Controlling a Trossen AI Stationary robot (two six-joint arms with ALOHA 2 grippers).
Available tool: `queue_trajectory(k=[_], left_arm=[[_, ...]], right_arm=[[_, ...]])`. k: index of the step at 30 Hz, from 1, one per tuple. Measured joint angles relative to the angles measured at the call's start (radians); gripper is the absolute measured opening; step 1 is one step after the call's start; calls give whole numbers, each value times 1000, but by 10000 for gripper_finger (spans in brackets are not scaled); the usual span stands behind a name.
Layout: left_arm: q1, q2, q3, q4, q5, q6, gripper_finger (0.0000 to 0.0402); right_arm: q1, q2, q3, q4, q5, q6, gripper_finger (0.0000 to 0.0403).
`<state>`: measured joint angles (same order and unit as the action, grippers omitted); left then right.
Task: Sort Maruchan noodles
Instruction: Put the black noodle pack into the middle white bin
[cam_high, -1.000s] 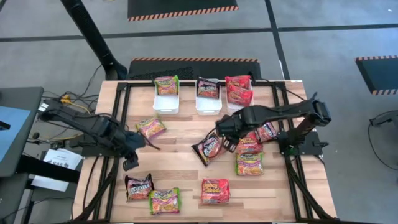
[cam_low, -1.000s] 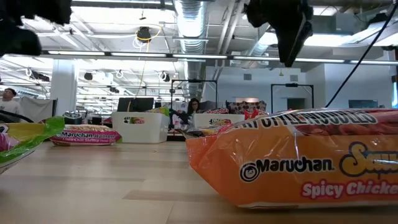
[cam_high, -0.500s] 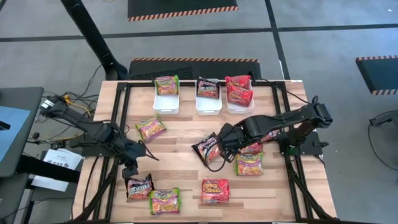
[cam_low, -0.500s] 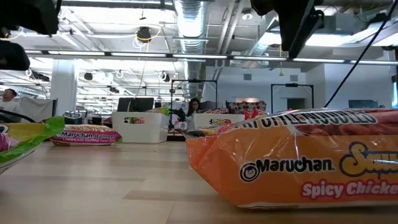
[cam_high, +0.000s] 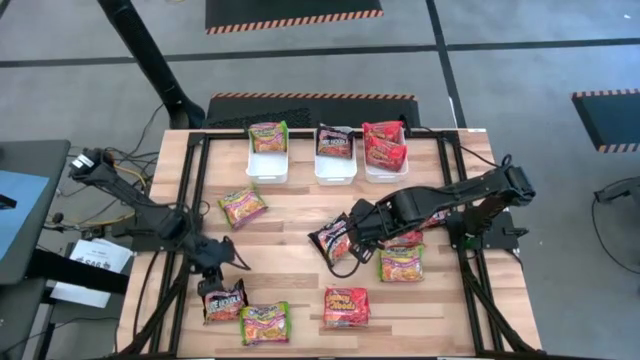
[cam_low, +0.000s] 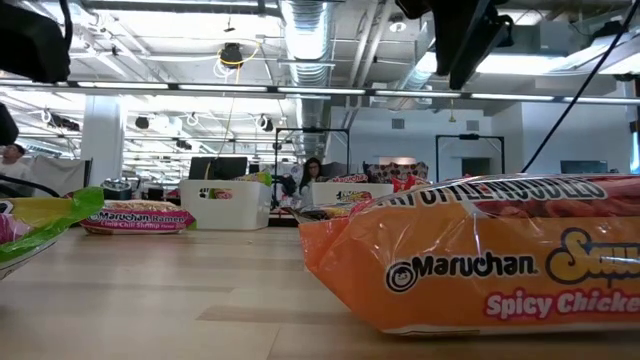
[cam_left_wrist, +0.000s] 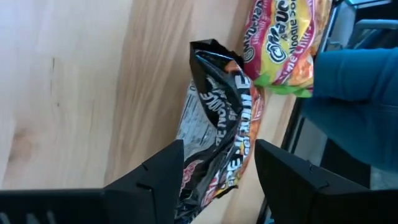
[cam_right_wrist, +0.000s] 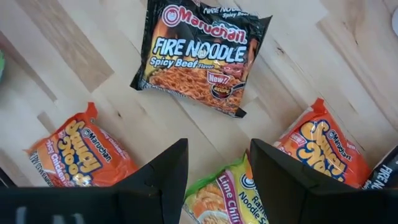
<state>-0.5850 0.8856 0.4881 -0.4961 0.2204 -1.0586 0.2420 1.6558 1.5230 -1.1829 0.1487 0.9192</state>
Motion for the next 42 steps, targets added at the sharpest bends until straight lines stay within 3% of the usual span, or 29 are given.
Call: queue_trajectory(k=[12,30,35,42], left_arm=[[-56,18,-32,118,-52,-27,183],[-101,326,-29,288,-8,-22,180],[-101,344,-29,350,10,-9,138],[-101,344,-29,368,30,11,26]], right_arm=[[0,0,0,17,1,0,196],[0,0,0,17,6,25,196],[0,0,0,17,9,26,196],[-2,0,0,18,11,26,196]])
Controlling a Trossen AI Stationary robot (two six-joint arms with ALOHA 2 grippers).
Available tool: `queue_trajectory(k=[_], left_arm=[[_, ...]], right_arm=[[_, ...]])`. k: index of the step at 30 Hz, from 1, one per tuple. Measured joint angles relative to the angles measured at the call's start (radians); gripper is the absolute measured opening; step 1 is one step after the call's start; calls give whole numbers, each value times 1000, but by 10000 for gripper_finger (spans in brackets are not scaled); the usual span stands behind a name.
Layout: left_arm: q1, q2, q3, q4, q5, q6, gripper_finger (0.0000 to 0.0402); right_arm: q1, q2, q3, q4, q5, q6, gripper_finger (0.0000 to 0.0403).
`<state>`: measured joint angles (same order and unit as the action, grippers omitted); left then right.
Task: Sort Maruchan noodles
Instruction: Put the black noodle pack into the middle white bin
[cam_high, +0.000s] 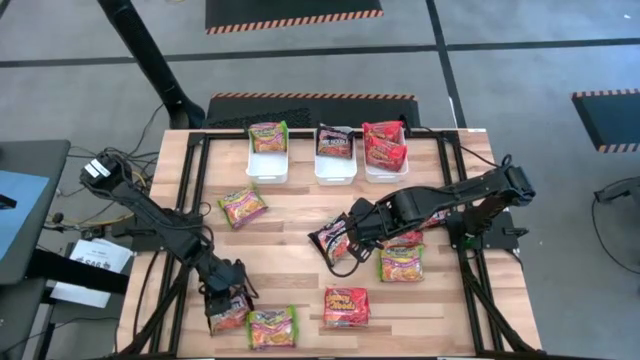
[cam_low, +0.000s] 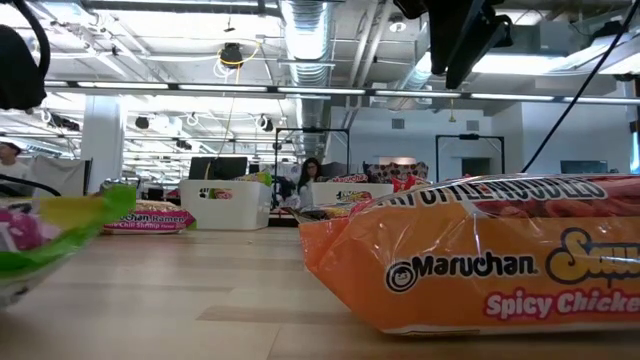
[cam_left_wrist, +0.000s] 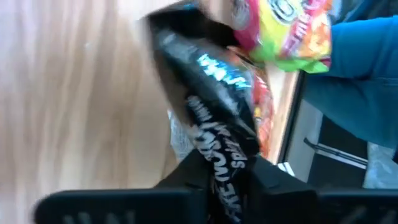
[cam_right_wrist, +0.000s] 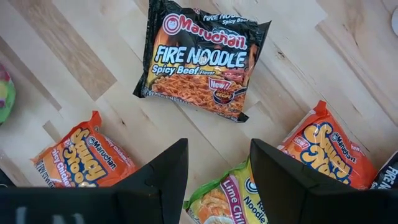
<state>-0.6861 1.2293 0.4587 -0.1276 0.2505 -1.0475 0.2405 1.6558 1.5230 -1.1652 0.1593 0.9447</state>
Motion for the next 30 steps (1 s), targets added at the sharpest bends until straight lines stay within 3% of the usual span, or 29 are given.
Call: queue_trajectory(k=[2,9,17,24,30], left_arm=[[0,0,0,1,-4,11,8],[29,-10,0,-14,-12,40,0],[141,-101,4,-80,-31,99,0],[283,-200,45,-297,-36,196,0],[407,-238,90,-368,-54,279,0]], right_arm=[[0,0,0,0,0,0,196],[-1,0,0,14,0,-7,196],[-1,0,0,41,-1,-15,196],[-14,0,0,50,-7,-164,196],[-49,0,0,132,-54,-319,196]])
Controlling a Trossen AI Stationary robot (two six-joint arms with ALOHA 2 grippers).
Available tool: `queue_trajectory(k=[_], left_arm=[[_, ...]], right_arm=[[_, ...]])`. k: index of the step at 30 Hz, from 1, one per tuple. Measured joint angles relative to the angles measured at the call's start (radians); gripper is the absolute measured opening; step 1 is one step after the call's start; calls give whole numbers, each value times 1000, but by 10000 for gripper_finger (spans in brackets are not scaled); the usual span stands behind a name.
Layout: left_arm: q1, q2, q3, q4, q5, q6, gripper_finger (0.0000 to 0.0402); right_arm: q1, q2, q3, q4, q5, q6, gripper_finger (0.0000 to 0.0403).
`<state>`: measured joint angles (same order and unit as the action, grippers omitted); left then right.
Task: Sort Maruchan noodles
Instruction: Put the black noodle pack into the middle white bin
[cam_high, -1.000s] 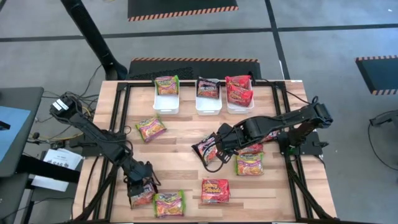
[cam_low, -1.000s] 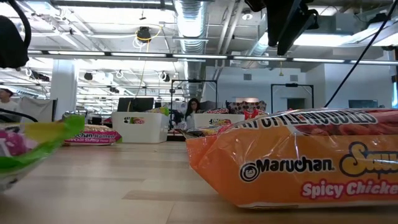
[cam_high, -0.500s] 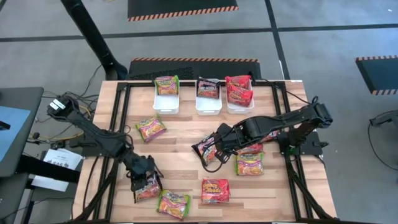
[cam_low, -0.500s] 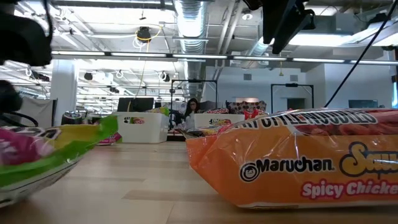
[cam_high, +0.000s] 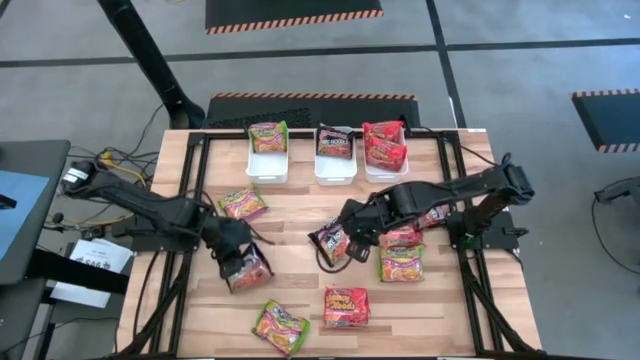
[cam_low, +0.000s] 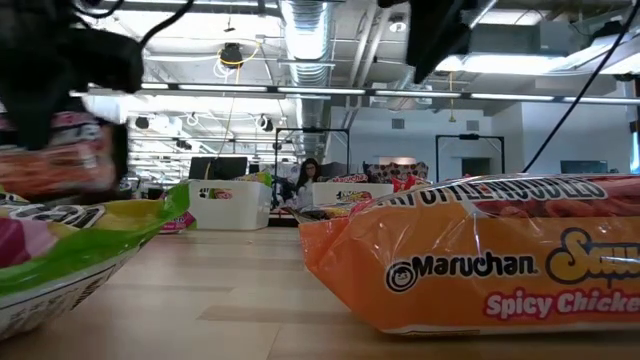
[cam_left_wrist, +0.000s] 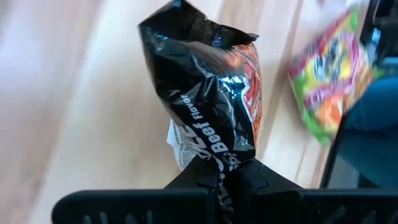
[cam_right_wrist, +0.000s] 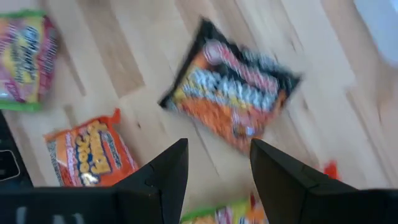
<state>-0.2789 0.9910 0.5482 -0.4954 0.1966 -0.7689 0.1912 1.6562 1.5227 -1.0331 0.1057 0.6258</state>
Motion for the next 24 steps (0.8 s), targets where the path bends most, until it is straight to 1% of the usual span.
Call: queue_trajectory(k=[3,8,11,14,19,22,24], left_arm=[[50,-2,30,-2,-48,34,0],[120,-2,92,-9,-144,116,0],[158,-2,128,-10,-199,154,0],[182,-2,168,-9,-254,191,0],[210,-2,239,-6,-339,284,0],[229,10,276,16,-381,360,0],[245,14,290,49,-403,409,0]], right_arm=[[-28,0,0,91,-40,-125,196],[-89,0,0,238,-172,-331,196],[-132,0,0,284,-249,-437,196],[-177,0,0,293,-307,-530,196],[-250,0,0,309,-357,-668,196],[-293,0,0,352,-369,-736,196],[-322,0,0,398,-370,-753,196]])
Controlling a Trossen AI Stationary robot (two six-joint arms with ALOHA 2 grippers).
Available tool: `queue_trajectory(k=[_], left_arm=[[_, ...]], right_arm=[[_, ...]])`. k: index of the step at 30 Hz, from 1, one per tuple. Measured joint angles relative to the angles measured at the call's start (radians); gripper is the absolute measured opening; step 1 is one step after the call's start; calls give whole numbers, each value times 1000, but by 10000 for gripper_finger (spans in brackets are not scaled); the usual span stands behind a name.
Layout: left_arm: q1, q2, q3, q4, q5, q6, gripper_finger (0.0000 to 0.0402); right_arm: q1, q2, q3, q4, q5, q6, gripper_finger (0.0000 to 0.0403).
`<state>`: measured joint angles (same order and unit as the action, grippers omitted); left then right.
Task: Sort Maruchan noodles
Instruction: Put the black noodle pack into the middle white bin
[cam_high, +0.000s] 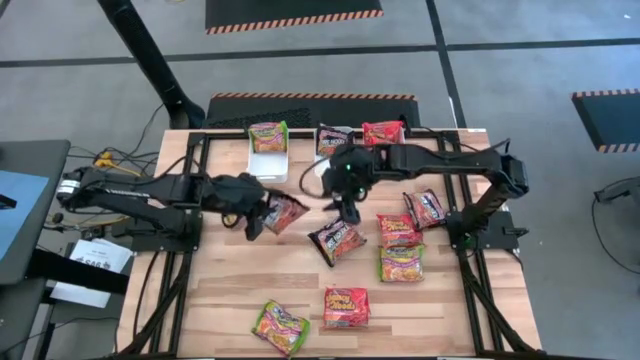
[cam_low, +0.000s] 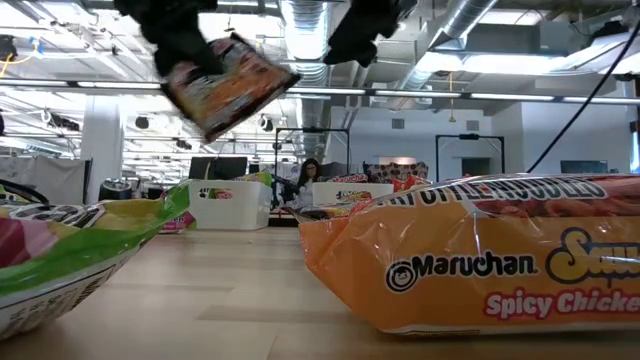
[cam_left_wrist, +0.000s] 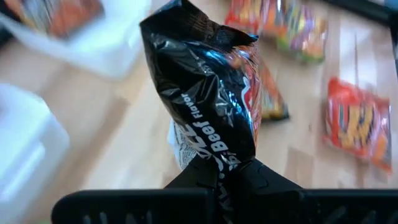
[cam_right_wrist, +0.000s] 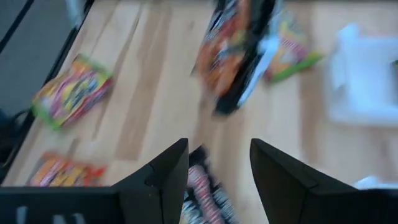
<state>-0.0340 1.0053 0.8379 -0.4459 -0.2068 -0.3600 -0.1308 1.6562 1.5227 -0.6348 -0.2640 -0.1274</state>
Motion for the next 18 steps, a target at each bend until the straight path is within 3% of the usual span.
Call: queue_trajectory(k=[9,13,18], left_arm=[[88,66,7,152,-26,69,0],[99,108,7,207,-22,86,0],[99,144,8,278,-38,115,0]], right_arm=[[-96,0,0,190,-25,4,196],[-122,0,0,250,-89,48,196],[-127,1,0,272,-92,51,196]])
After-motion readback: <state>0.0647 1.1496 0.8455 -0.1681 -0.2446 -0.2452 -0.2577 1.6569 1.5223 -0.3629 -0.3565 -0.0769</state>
